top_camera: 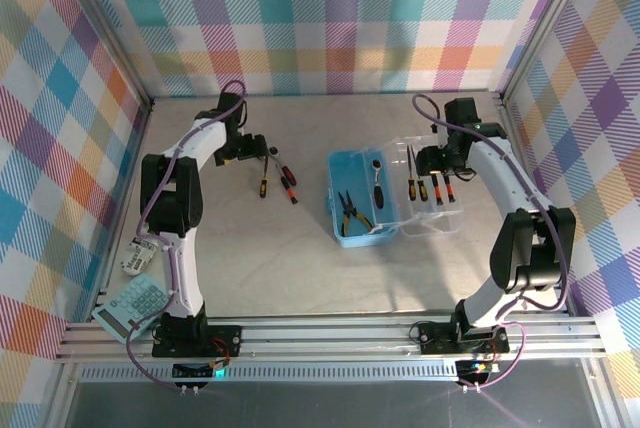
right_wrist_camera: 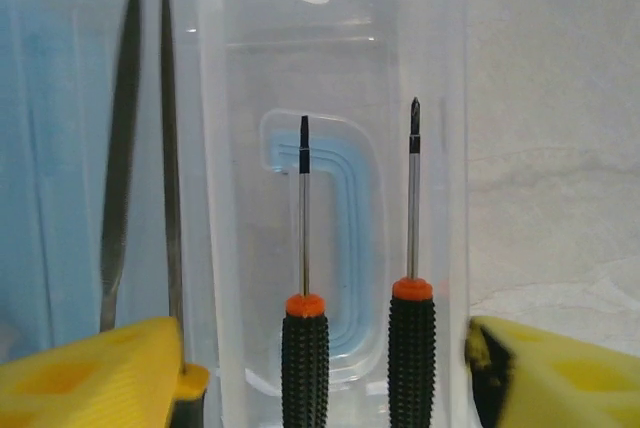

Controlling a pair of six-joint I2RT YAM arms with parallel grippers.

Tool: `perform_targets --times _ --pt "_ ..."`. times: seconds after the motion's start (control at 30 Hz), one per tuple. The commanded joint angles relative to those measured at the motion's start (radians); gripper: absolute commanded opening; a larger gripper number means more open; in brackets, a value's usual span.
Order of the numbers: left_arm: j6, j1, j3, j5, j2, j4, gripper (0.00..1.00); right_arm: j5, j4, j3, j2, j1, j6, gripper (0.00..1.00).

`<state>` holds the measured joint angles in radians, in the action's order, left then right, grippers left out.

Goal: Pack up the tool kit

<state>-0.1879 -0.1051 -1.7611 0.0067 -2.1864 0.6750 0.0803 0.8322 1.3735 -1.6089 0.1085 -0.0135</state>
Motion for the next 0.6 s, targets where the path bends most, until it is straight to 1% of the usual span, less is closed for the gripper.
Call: perform_targets --times 0.0,0.07,0.27,0.43,0.5,0.57 --pt "-0.004 0.015 -0.073 -0.01 -0.067 -0.018 0.93 -0.074 0.001 0.008 0.057 0.022 -0.003 0.85" --pt "-0.015 0.015 -0.113 -0.007 -0.106 -0.04 0.91 -0.089 -0.002 0.009 0.071 0.031 -0.003 0.9" --pt "-0.042 0.015 -0.226 0.029 -0.193 -0.081 0.87 -0.087 0.007 0.007 0.083 0.045 -0.005 0.92" --pt "-0.043 0.013 -0.359 0.006 -0.273 0.025 0.84 -0.091 0.002 -0.005 0.093 0.049 -0.004 0.93" --pt "-0.037 0.014 -0.376 -0.008 -0.29 0.059 0.81 -0.094 0.001 -0.009 0.097 0.05 -0.004 0.93" --pt "-0.029 0.014 -0.368 -0.022 -0.294 0.077 0.74 -0.096 0.001 -0.01 0.103 0.051 -0.005 0.93"
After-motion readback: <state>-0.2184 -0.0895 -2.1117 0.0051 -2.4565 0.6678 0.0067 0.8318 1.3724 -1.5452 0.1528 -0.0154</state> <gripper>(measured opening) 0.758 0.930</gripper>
